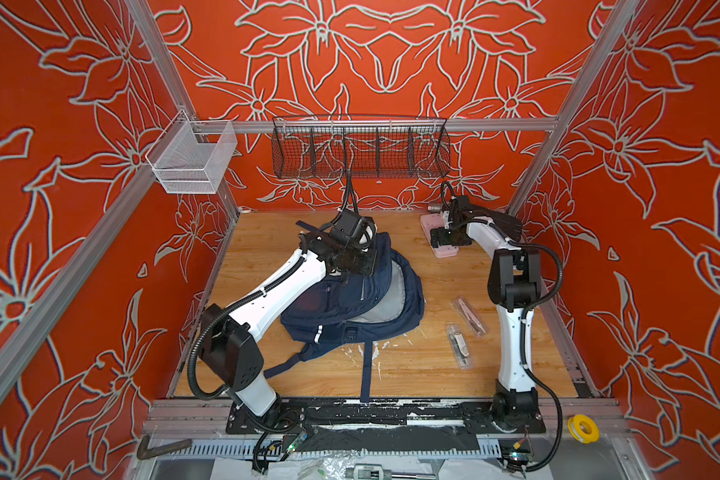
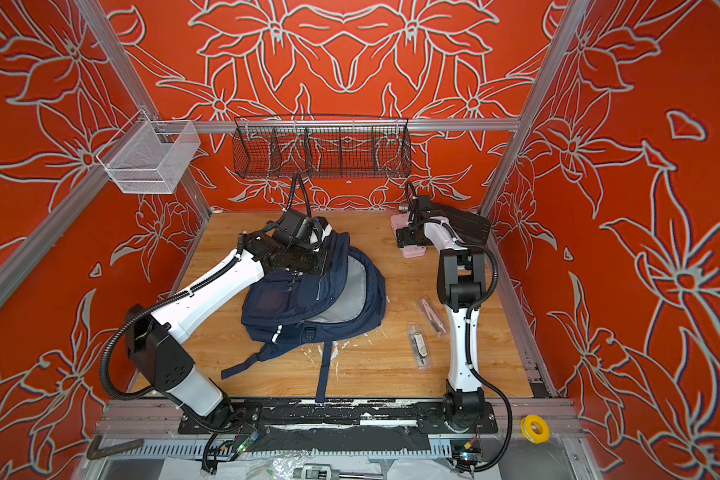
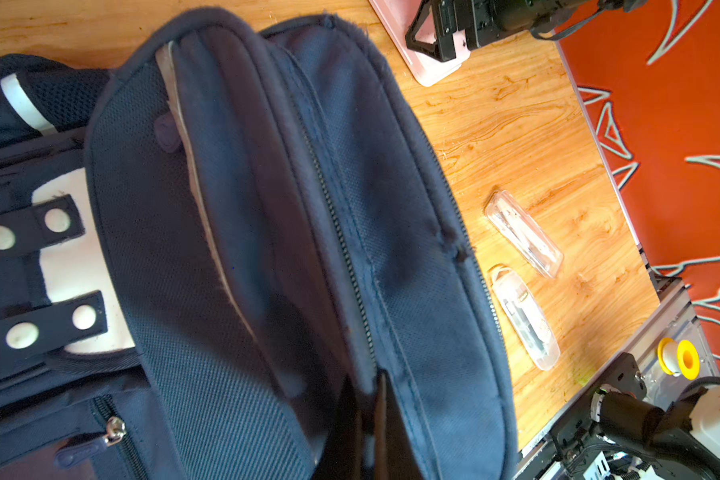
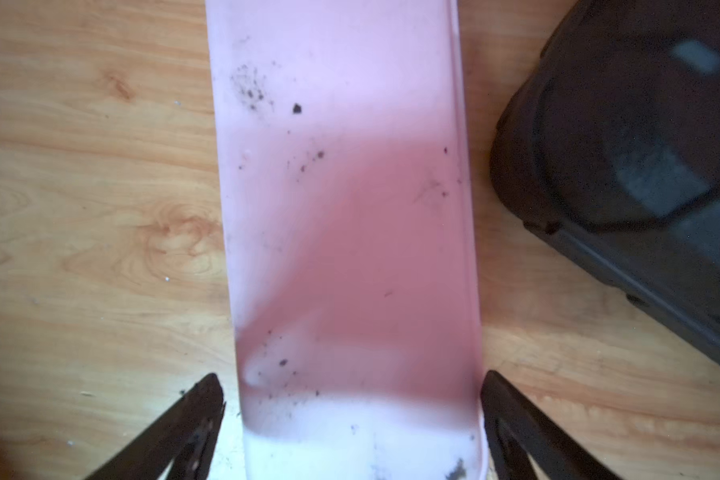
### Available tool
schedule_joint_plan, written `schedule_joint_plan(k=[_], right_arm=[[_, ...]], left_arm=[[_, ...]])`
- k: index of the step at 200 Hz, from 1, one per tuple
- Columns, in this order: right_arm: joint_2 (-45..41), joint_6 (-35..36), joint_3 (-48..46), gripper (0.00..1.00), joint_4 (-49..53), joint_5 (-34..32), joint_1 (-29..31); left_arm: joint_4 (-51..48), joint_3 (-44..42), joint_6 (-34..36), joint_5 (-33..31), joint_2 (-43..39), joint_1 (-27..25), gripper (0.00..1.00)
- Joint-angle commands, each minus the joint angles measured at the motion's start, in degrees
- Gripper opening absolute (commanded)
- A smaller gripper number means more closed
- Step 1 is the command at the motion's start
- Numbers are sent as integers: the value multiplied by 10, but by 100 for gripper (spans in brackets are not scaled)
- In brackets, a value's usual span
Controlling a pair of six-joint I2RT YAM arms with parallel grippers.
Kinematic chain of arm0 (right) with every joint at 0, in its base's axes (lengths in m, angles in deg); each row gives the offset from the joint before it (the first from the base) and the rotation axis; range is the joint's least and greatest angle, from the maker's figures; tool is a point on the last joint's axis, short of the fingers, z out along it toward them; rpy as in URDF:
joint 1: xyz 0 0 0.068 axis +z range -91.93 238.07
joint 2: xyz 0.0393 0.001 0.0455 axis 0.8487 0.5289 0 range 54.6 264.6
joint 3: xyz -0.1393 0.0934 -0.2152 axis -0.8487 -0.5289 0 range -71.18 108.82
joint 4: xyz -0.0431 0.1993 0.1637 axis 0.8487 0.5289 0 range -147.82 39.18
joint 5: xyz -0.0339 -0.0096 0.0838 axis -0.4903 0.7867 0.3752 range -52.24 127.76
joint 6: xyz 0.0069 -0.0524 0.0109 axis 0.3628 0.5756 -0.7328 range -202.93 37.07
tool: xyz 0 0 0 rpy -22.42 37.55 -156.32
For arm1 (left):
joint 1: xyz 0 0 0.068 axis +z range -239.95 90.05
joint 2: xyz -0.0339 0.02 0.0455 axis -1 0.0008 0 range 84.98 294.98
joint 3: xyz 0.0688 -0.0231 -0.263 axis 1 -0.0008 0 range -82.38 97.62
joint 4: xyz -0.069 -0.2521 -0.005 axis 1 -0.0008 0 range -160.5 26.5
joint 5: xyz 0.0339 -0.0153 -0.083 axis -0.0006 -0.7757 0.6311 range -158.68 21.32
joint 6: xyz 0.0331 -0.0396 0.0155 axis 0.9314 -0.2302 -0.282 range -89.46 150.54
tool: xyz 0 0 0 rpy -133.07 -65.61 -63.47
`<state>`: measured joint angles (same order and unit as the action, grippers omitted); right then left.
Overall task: Pack the student bag
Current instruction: 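Lift the pink pencil case off the table with the right gripper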
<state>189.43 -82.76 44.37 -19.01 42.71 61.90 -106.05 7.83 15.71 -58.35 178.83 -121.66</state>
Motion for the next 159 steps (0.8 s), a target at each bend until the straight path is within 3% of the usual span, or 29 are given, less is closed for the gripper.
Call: schedule_joint_plan(k=[1,61,101,133,159], right_arm=[[30,14,10,97,49,3,0],[38,46,44,97,116,-29,0],[31,52,37,97,106,-36,1],[79,37,105,97,147,-26,1],[93,26,108,97,148,-7,1]], left_arm=[[26,22,16,-7,-2,1,0],[22,24,16,-6,0,1,0],[23,25,14,-4,5,1,0],[13,38,14,-3,11,1,0],[8,38,13,-2,4,1,0]])
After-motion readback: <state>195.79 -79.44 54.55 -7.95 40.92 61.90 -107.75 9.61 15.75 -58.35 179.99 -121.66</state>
